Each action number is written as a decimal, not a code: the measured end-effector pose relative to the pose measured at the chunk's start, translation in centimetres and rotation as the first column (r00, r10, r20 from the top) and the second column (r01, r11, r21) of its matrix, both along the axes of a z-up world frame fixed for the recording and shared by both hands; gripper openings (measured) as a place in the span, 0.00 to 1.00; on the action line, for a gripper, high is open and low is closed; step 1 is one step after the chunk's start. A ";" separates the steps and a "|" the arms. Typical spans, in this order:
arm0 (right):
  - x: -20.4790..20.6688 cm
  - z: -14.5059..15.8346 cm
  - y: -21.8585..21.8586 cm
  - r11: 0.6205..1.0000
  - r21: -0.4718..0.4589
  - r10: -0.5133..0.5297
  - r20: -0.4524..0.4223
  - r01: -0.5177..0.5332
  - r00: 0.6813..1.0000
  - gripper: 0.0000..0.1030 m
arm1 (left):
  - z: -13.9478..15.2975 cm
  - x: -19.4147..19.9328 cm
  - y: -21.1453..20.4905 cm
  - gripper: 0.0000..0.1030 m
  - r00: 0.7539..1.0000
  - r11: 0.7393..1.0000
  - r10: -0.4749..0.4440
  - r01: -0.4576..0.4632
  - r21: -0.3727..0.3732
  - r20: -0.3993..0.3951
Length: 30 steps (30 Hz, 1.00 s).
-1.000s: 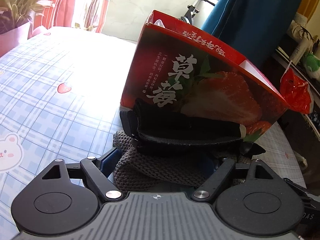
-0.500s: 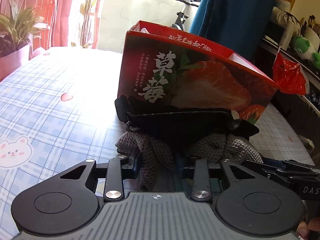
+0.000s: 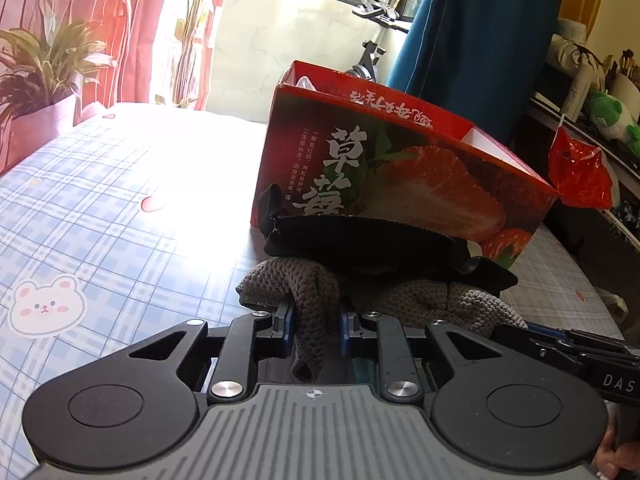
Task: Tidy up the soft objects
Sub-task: 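Close both grippers on the grey knit cloth and lift it, then lower the grey cloth into the red box over the cable bag, release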
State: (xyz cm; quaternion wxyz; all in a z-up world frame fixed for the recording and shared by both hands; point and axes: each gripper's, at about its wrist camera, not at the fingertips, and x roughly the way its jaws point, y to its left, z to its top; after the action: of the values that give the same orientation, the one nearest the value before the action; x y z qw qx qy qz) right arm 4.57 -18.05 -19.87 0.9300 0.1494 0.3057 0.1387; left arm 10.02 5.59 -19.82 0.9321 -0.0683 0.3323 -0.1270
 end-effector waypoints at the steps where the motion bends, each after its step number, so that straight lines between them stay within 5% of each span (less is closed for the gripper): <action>1: 0.0 0.0 0.0 1.000 0.001 0.000 0.001 0.000 1.000 0.30 | -0.1 0.0 0.0 0.22 1.000 1.000 0.000 0.000 -0.003 -0.003; 17: -1.1 2.0 0.1 1.000 0.027 0.001 0.104 -0.004 0.995 0.19 | 4.4 -4.2 -1.5 0.18 0.966 0.991 -0.047 0.014 0.131 0.253; 30: -1.5 6.3 0.0 1.000 0.022 0.015 0.242 -0.021 0.970 0.17 | 8.1 -5.1 -0.5 0.17 0.939 0.998 -0.033 0.014 0.058 0.342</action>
State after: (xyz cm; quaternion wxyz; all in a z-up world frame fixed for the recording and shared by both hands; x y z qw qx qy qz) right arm 3.05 -18.02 -13.54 0.9571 0.1400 0.1898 0.1682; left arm 4.90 5.10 -11.68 0.9757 -0.0155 0.1689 -0.1390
